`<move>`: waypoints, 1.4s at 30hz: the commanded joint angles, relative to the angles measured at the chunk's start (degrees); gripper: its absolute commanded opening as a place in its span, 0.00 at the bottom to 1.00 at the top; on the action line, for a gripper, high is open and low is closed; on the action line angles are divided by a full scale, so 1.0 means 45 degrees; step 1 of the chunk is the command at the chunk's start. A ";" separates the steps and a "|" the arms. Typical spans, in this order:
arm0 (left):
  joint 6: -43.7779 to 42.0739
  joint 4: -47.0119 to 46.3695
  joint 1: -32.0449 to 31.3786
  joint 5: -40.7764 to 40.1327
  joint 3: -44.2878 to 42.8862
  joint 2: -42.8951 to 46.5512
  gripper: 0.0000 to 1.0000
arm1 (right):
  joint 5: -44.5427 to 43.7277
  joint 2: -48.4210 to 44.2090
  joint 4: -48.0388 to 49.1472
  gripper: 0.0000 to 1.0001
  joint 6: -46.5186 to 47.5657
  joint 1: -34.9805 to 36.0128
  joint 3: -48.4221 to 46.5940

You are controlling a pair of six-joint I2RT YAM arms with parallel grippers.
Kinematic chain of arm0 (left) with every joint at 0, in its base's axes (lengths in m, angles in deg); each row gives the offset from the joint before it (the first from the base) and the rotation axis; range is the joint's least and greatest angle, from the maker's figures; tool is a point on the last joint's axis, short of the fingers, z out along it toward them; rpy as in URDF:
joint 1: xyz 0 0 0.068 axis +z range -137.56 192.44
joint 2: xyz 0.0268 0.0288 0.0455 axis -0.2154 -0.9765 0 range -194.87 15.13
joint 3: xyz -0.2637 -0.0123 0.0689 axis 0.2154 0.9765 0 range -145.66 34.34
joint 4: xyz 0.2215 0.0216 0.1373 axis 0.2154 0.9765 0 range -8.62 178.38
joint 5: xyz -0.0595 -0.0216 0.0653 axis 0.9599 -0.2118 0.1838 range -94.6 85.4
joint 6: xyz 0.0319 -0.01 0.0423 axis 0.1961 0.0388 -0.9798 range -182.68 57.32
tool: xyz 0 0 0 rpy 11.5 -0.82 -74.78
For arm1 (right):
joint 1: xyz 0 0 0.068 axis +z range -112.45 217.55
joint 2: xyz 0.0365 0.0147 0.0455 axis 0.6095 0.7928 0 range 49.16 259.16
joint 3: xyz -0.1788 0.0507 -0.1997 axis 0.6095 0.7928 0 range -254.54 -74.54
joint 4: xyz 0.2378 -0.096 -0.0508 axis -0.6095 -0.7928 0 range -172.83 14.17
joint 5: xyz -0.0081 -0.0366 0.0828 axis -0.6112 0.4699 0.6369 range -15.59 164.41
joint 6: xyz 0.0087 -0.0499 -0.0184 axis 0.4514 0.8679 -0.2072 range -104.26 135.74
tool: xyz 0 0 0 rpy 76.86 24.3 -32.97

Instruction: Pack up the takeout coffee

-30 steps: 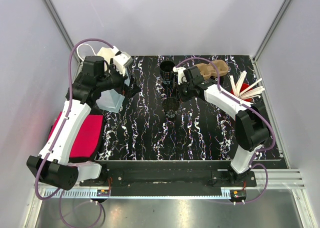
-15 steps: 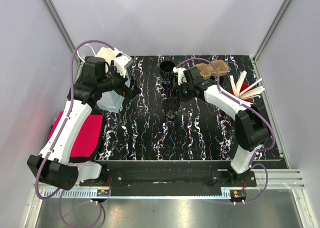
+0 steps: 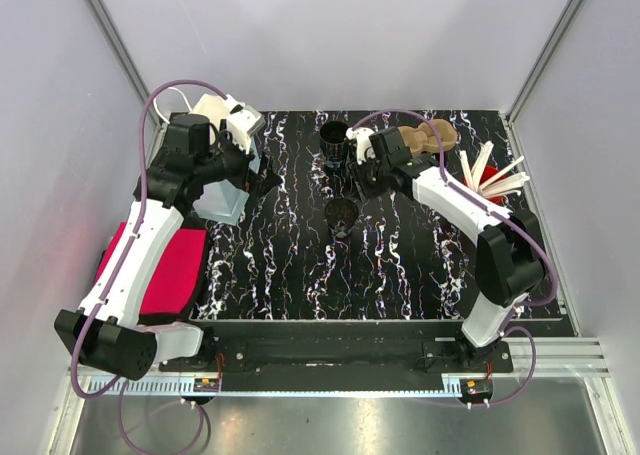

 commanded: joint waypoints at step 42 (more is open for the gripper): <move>-0.0812 0.2895 0.1411 -0.6731 -0.4610 -0.0930 0.99 | -0.2411 -0.0994 -0.3186 0.82 0.1676 -0.0339 -0.4058</move>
